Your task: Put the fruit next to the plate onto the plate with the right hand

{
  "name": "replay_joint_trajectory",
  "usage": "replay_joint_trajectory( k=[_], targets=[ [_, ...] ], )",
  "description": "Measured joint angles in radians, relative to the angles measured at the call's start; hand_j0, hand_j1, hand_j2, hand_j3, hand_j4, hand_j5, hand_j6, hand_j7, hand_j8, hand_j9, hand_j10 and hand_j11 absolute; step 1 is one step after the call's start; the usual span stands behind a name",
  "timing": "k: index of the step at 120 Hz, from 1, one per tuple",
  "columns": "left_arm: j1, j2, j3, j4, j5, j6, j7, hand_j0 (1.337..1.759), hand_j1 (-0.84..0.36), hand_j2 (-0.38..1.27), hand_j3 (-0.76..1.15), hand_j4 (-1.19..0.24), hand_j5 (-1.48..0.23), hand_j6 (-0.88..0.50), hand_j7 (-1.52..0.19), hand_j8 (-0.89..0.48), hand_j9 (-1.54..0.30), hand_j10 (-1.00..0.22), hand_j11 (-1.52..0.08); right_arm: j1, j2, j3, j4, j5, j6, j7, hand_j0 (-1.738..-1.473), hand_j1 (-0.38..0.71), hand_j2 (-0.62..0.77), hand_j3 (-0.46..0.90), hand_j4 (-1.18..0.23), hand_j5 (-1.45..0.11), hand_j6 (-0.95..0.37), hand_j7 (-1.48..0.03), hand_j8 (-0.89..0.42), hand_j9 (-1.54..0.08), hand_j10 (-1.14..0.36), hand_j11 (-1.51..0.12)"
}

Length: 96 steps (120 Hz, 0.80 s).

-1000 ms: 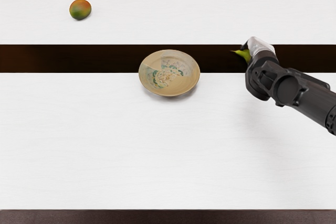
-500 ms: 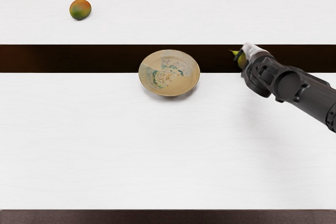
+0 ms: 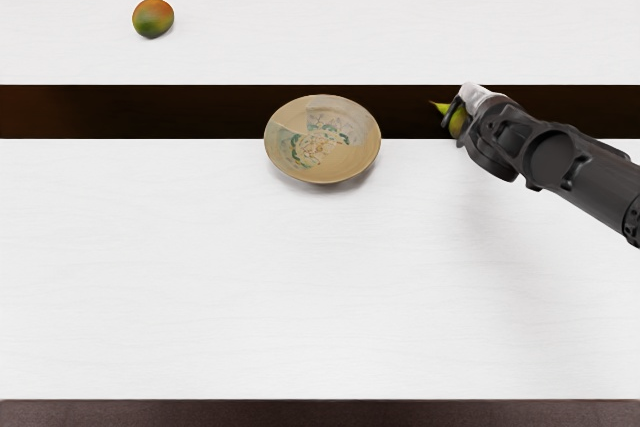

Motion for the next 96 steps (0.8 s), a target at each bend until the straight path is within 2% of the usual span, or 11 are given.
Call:
replay_joint_trajectory(
  k=[15, 25, 36, 37, 42, 43, 96],
  targets=[
    [0.000, 0.000, 0.000, 0.000, 0.000, 0.000, 0.000, 1.658, 0.35, 0.00, 0.00, 0.00, 0.00, 0.00, 0.00, 0.00, 0.00, 0.00, 0.00, 0.012, 0.000, 0.000, 0.000, 0.012, 0.004, 0.000, -1.646, 0.33, 0.19, 0.00, -0.86, -1.07, -0.10, -1.06, -0.28, -1.06, -0.55, -1.05],
    [0.000, 0.000, 0.000, 0.000, 0.000, 0.000, 0.000, 1.658, 0.35, 0.00, 0.00, 0.00, 0.00, 0.00, 0.00, 0.00, 0.00, 0.00, 0.00, 0.036, 0.005, 0.002, 0.001, 0.017, 0.007, 0.000, -1.645, 0.33, 0.17, 0.00, -0.82, -1.13, -0.08, -1.07, -0.25, -1.09, -0.53, -1.07],
    [0.000, 0.000, 0.000, 0.000, 0.000, 0.000, 0.000, 1.658, 0.35, 0.00, 0.00, 0.00, 0.00, 0.00, 0.00, 0.00, 0.00, 0.00, 0.00, 0.067, 0.015, 0.003, 0.002, 0.020, 0.008, 0.000, -1.646, 0.35, 0.20, 0.00, -0.80, -1.16, -0.08, -1.08, -0.24, -1.10, -0.53, -1.08],
    [0.000, 0.000, 0.000, 0.000, 0.000, 0.000, 0.000, 1.658, 0.35, 0.00, 0.00, 0.00, 0.00, 0.00, 0.00, 0.00, 0.00, 0.00, 0.00, 0.070, 0.016, 0.004, 0.002, 0.021, 0.008, 0.000, -1.646, 0.35, 0.17, 0.00, -0.79, -1.17, -0.07, -1.08, -0.23, -1.11, -0.52, -1.09],
    [0.000, 0.000, 0.000, 0.000, 0.000, 0.000, 0.000, 1.658, 0.35, 0.00, 0.00, 0.00, 0.00, 0.00, 0.00, 0.00, 0.00, 0.00, 0.00, 0.081, 0.020, 0.007, 0.002, 0.029, 0.010, 0.000, -1.646, 0.35, 0.20, 0.00, -0.80, -1.18, -0.07, -1.09, -0.24, -1.11, -0.53, -1.09],
    [0.000, 0.000, 0.000, 0.000, 0.000, 0.000, 0.000, 1.658, 0.35, 0.00, 0.00, 0.00, 0.00, 0.00, 0.00, 0.00, 0.00, 0.00, 0.00, 0.083, 0.020, 0.007, 0.003, 0.032, 0.011, 0.000, -1.646, 0.35, 0.18, 0.00, -0.78, -1.18, -0.06, -1.09, -0.22, -1.11, -0.52, -1.09],
    [0.000, 0.000, 0.000, 0.000, 0.000, 0.000, 0.000, 1.658, 0.35, 0.00, 0.00, 0.00, 0.00, 0.00, 0.00, 0.00, 0.00, 0.00, 0.00, 0.174, 0.093, 0.014, 0.005, 0.114, 0.105, 0.001, -1.647, 0.36, 0.21, 0.00, -0.78, -1.20, -0.07, -1.09, -0.24, -1.12, -0.52, -1.09]
  ],
)
